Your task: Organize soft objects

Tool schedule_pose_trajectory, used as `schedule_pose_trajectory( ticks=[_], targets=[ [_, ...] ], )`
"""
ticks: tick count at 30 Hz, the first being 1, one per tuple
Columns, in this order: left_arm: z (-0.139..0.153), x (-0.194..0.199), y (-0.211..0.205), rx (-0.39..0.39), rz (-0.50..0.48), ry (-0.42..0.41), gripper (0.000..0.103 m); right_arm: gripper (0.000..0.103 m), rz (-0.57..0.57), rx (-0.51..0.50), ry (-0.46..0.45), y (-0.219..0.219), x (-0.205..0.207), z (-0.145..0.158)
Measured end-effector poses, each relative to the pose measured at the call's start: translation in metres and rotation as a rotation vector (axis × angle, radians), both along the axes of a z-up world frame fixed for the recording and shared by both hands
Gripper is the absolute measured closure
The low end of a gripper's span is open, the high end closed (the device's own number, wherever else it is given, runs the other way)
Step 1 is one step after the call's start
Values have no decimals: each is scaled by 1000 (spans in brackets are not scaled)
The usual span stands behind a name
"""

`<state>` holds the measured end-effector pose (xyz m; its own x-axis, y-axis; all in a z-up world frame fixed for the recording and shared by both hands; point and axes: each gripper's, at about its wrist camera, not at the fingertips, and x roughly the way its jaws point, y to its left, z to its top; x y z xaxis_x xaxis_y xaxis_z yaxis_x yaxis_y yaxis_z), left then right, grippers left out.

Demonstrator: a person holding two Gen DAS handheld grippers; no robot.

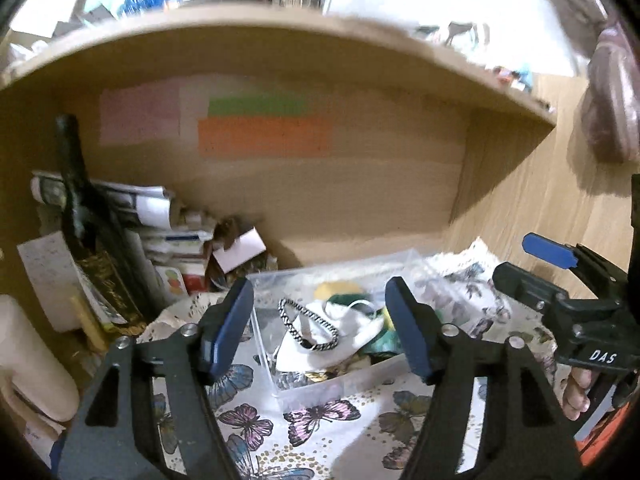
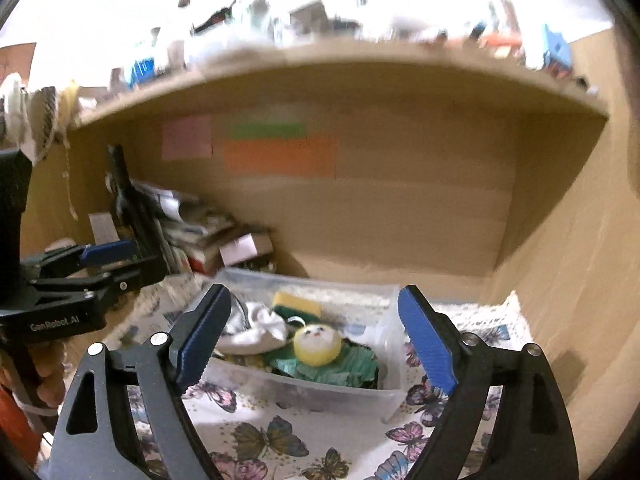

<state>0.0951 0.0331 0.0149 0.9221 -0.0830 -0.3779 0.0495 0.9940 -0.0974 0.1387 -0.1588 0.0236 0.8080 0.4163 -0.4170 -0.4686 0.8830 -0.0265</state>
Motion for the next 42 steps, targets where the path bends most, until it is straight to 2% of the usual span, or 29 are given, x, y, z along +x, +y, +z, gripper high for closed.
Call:
schedule_pose_trajectory(
  ticks=[7, 11, 13, 16, 42],
  targets=[
    [12, -32, -7, 3, 6, -74, 24, 6, -4, 72, -88, -15, -36, 26],
    [16, -48, -10, 5, 3, -102, 18, 5, 1, 86, -106, -16, -47, 30],
    [17, -53, -11, 1, 8, -116, 9, 3, -1, 86, -112, -16, -52, 30],
    [17, -60, -11, -7, 25, -131, 4, 0, -1, 93, -109, -17, -59, 29],
    [10, -65, -17, 23, 16, -131, 0, 0, -13, 123, -70, -23, -63, 21]
  ],
)
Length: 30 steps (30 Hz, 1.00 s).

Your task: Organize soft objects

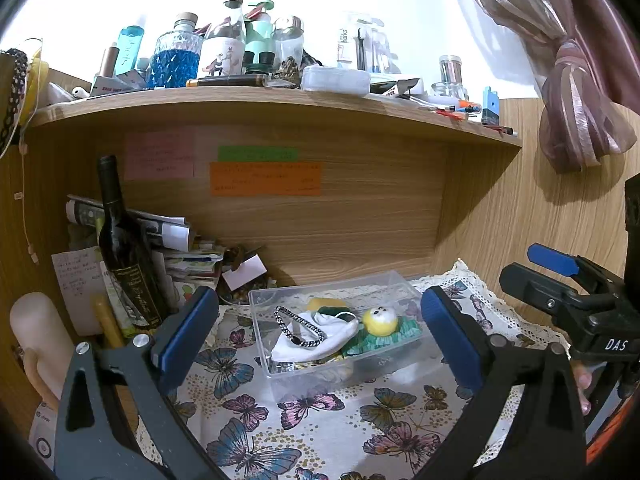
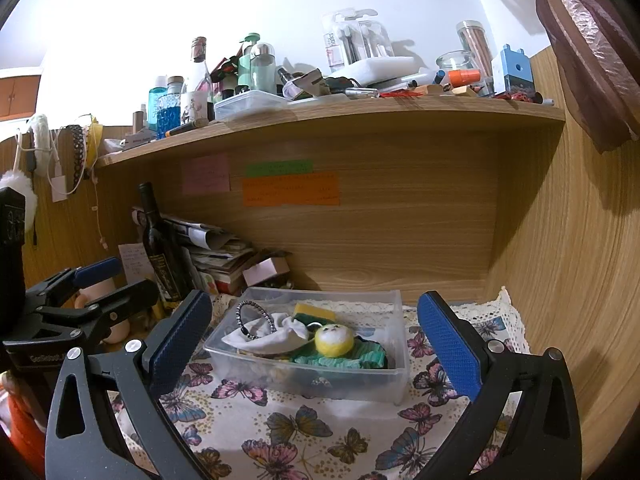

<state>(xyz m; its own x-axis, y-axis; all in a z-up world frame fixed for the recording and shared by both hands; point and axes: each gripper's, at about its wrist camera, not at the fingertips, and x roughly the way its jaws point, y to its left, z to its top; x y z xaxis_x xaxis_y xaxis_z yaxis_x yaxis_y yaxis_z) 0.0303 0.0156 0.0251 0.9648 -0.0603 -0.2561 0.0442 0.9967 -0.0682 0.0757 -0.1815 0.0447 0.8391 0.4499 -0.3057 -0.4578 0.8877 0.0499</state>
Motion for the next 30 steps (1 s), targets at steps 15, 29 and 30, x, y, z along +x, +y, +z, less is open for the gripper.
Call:
schedule_pose_trajectory(
  ticks=[15, 29, 30],
  targets=[
    [-1, 3, 2, -9, -3, 11, 0, 0, 1, 3, 1, -1, 0, 0],
    [-3, 3, 2, -6, -11, 8, 0, 0, 3, -2, 4, 0, -2, 0],
    [-3, 2, 2, -6, -13, 7, 0, 0, 3, -2, 4, 1, -2, 0]
  ],
)
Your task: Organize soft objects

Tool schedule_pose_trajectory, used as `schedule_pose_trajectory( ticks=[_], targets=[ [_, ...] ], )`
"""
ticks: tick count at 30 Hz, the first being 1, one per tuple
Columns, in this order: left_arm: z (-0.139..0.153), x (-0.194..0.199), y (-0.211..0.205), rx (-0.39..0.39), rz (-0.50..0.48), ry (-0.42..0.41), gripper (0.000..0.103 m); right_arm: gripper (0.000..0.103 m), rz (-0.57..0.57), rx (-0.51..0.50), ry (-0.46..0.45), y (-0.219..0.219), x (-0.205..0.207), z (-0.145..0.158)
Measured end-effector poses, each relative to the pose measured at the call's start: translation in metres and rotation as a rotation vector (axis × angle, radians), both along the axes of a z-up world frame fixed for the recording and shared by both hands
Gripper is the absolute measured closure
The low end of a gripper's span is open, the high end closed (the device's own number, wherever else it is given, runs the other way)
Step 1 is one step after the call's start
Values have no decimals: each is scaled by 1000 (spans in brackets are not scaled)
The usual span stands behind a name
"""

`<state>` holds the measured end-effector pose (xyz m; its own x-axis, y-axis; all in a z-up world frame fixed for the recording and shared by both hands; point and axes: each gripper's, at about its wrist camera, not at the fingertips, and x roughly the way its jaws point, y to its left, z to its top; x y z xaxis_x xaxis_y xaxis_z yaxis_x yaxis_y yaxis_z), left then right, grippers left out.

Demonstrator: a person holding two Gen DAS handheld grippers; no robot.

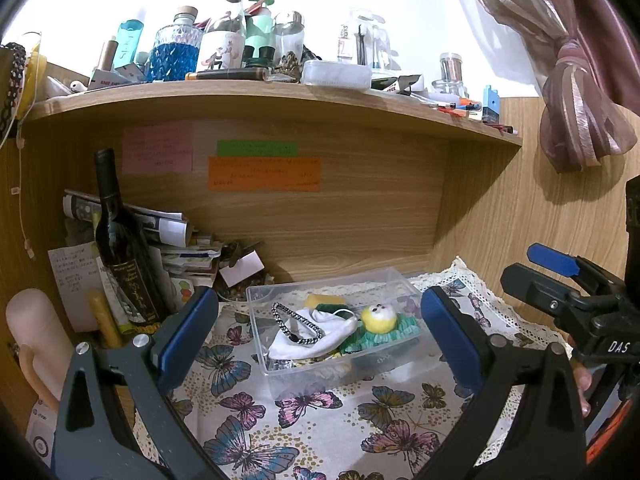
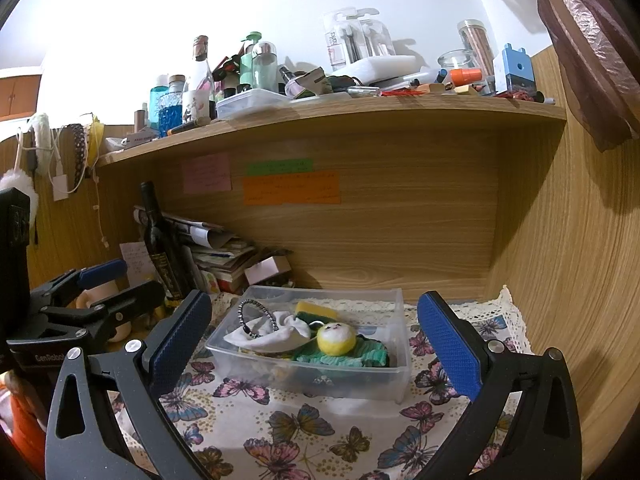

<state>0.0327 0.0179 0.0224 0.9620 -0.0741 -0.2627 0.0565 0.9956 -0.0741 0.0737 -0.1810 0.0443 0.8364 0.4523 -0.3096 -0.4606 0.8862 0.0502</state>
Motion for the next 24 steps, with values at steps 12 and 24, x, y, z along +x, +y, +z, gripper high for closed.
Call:
schedule_pose_trajectory(
  ticks=[12, 24],
  targets=[
    [1, -1, 0, 2, -6, 0, 0, 0, -1, -3, -1, 2, 0, 0],
    [0, 1, 2, -7, -20, 4, 0, 0, -1, -4, 15, 4, 1, -3]
  ],
)
